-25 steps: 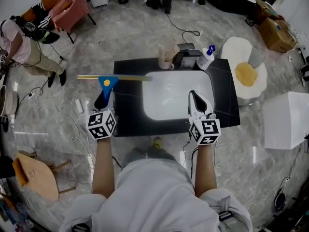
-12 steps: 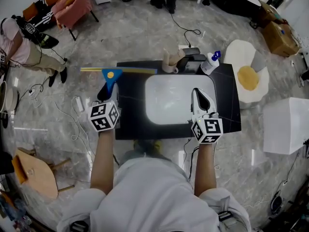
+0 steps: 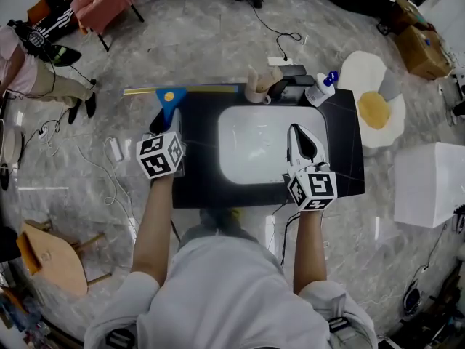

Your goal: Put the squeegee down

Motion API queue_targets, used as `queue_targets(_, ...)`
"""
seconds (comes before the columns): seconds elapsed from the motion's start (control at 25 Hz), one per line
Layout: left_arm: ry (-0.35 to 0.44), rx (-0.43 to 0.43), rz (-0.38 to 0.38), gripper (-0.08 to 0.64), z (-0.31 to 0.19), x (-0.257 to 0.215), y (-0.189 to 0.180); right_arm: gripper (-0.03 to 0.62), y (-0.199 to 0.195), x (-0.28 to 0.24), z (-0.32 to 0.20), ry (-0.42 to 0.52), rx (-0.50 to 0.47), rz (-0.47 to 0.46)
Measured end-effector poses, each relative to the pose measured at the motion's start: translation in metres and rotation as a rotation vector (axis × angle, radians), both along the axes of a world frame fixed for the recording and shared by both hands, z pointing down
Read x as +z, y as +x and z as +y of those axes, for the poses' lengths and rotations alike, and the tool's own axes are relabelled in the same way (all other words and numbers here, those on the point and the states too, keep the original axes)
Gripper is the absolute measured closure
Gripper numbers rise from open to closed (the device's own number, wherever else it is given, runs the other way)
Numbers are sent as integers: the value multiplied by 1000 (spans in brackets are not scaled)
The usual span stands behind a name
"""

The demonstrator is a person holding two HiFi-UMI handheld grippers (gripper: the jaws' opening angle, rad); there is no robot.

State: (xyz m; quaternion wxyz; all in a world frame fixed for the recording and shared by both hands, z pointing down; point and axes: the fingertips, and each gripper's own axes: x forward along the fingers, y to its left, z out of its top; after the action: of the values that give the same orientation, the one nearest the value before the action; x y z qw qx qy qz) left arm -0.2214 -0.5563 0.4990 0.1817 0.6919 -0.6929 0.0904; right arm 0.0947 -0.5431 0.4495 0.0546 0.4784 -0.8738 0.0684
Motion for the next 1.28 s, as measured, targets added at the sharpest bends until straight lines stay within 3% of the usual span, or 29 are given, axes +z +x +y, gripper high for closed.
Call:
queue_targets(0.76,-226,-41,76,428,-54,118,0,589,9,28,-27,-46,31,31)
queue_targets(1.28,-359,-55,73,428,-72,183,3,589,11,51,-43,-82,50,33)
